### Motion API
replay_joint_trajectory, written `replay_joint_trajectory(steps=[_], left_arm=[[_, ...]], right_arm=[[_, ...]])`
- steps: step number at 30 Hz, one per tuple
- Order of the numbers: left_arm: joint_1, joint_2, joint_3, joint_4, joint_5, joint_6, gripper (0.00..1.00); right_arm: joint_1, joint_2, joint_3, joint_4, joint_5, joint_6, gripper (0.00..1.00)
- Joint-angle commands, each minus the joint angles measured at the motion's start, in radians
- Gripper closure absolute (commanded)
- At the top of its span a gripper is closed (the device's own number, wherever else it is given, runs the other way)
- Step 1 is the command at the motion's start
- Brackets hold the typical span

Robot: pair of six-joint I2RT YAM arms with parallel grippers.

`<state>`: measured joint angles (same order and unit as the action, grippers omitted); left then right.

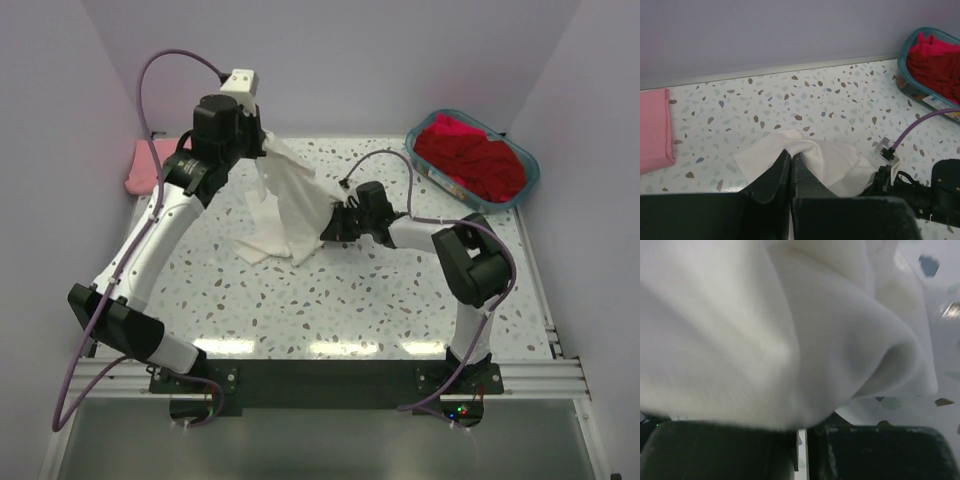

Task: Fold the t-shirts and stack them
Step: Flatten the tshirt out

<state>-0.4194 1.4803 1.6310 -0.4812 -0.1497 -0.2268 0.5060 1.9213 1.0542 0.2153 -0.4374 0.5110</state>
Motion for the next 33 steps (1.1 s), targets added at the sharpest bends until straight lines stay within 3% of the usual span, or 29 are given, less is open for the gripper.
replay_joint_trajectory(steps=[1, 4, 9, 13, 15, 18, 23, 26, 29, 30, 33], left_arm=[[0.096, 0.040, 0.131, 0.033, -0.007, -0.023, 1.00], [0.185, 0.104, 0.274, 0.000, 0.044, -0.055, 1.00], [0.275, 0.164, 0.556, -0.066, 0.073, -0.103, 1.00], [0.287, 0.115, 0.583, -0.111, 0.073, -0.121, 1.00], [0.289, 0.065, 0.534, -0.131, 0.075, -0.129, 1.00], [0.291, -0.007, 0.437, -0.146, 0.073, -0.131, 1.00], [0.289, -0.119, 0.184, -0.123, 0.018, -0.147, 1.00], [0.289, -0.224, -0.125, -0.102, 0.048, -0.187, 1.00], [0.289, -0.313, -0.401, -0.094, 0.058, -0.232, 1.00], [0.289, -0.334, -0.469, -0.086, 0.053, -0.247, 1.00], [0.291, -0.413, -0.704, -0.042, 0.026, -0.302, 0.99]], right_arm=[[0.000, -0.091, 0.150, -0.170, 0.118, -0.124, 1.00], [-0.017, -0.159, 0.405, -0.456, 0.314, -0.297, 1.00], [-0.047, -0.174, 0.830, -0.903, 0.500, -0.570, 1.00], [-0.047, -0.160, 1.169, -1.131, 0.592, -0.719, 0.98], [-0.047, -0.179, 1.216, -1.171, 0.647, -0.773, 0.97], [-0.047, -0.232, 1.212, -1.131, 0.693, -0.818, 0.97], [-0.047, -0.280, 1.029, -1.062, 0.637, -0.821, 0.97], [-0.047, -0.288, 0.891, -1.105, 0.537, -0.758, 0.92], [-0.047, -0.317, 0.720, -1.113, 0.476, -0.694, 0.59], [-0.047, -0.332, 0.640, -1.099, 0.462, -0.662, 0.44], [-0.049, -0.338, 0.545, -1.067, 0.457, -0.617, 0.33]])
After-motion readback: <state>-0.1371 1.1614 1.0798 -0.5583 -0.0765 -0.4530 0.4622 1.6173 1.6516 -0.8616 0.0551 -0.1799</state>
